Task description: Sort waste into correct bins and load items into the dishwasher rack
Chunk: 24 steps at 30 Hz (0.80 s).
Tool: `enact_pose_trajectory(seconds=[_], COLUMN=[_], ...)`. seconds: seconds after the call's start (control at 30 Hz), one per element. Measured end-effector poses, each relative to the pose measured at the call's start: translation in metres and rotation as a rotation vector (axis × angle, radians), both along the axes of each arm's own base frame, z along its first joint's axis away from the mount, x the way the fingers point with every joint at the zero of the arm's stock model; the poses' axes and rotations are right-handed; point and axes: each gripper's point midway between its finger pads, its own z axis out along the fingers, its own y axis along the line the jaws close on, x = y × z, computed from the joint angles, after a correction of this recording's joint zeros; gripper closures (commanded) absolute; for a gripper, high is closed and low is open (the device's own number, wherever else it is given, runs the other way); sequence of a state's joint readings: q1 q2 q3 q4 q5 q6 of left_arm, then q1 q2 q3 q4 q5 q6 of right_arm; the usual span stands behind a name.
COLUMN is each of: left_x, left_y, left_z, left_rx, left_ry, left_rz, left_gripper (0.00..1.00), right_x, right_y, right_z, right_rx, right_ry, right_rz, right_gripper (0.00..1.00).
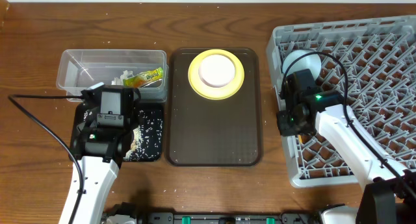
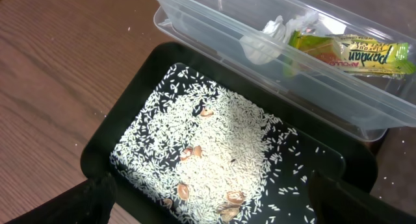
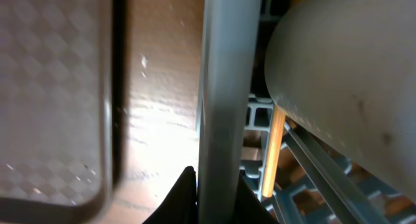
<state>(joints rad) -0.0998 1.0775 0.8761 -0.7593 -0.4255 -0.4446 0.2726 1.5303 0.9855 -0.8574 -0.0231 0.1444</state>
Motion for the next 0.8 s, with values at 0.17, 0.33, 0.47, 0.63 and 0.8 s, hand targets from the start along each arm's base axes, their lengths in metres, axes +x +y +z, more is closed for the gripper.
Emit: enact_pose_trajectory(seconds=[0.17,0.33,0.47,0.63,0.8], left_x=[0.000,0.000,0.000,0.000,0.000], left_y=[0.000,0.000,0.000,0.000,0.000], left_z=[0.000,0.000,0.000,0.000,0.000], left_rx=[0.000,0.000,0.000,0.000,0.000], left_ry=[0.000,0.000,0.000,0.000,0.000], left_rz=[0.000,0.000,0.000,0.000,0.000], left_gripper=[0.04,0.04,0.04,0.04,0.04], right_x=[0.017,0.020,0.018,0.019,0.028], right_y=[0.014,0.023,0.036,0.050,0.058], right_z=[0.003,0.004,0.004,0.006,0.009], right_rx=[0.080,0.084,0.086,0.095,0.125], right_ry=[-0.065,-0.090,-0.099,-0.125,-0.165], right_rz=[-0.036,-0.024,0.008,0.043,0.052], right_gripper=[0.90,0.90,0.89,0.86,0.85])
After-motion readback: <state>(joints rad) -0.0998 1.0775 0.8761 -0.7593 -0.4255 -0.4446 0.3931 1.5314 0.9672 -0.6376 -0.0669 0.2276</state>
